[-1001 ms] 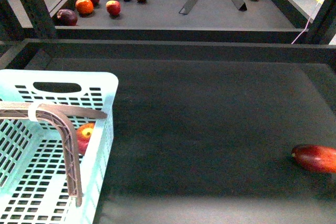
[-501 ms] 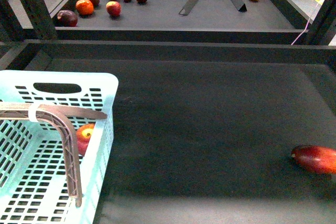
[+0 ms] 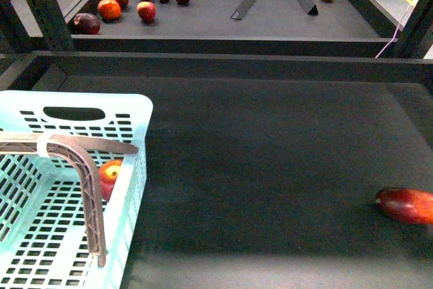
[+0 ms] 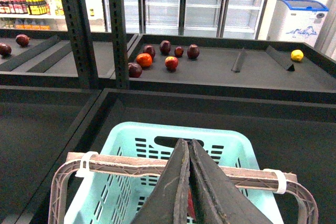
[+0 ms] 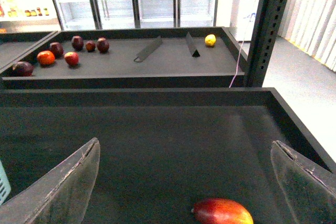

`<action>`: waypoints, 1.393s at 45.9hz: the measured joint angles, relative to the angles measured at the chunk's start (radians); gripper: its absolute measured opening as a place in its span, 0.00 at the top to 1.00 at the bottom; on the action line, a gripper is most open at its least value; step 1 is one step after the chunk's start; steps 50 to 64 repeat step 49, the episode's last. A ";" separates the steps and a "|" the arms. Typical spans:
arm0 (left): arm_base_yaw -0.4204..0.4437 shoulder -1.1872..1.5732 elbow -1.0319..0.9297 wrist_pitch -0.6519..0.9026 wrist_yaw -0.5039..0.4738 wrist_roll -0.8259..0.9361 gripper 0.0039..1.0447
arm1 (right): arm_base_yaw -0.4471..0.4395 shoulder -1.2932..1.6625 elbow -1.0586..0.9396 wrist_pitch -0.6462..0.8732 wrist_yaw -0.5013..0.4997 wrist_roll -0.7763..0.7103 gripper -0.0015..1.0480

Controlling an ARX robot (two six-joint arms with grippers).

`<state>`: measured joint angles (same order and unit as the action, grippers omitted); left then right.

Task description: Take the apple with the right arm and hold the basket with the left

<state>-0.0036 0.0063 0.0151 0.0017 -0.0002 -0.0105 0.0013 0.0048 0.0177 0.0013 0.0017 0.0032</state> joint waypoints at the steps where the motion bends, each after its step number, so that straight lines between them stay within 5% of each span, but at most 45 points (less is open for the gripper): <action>1: 0.000 0.000 0.000 0.000 0.000 0.000 0.97 | 0.000 0.000 0.000 0.000 0.000 0.000 0.09; 20: 0.000 0.000 0.000 0.000 0.000 -0.001 0.97 | 0.000 0.000 0.000 0.000 0.000 0.000 0.09; 42: 0.000 0.000 0.000 0.000 0.000 0.002 0.05 | 0.000 0.000 0.000 0.000 0.000 0.000 0.09; 64: 0.000 0.000 0.000 0.000 0.000 0.002 0.06 | 0.000 0.000 0.000 0.000 0.000 0.000 0.09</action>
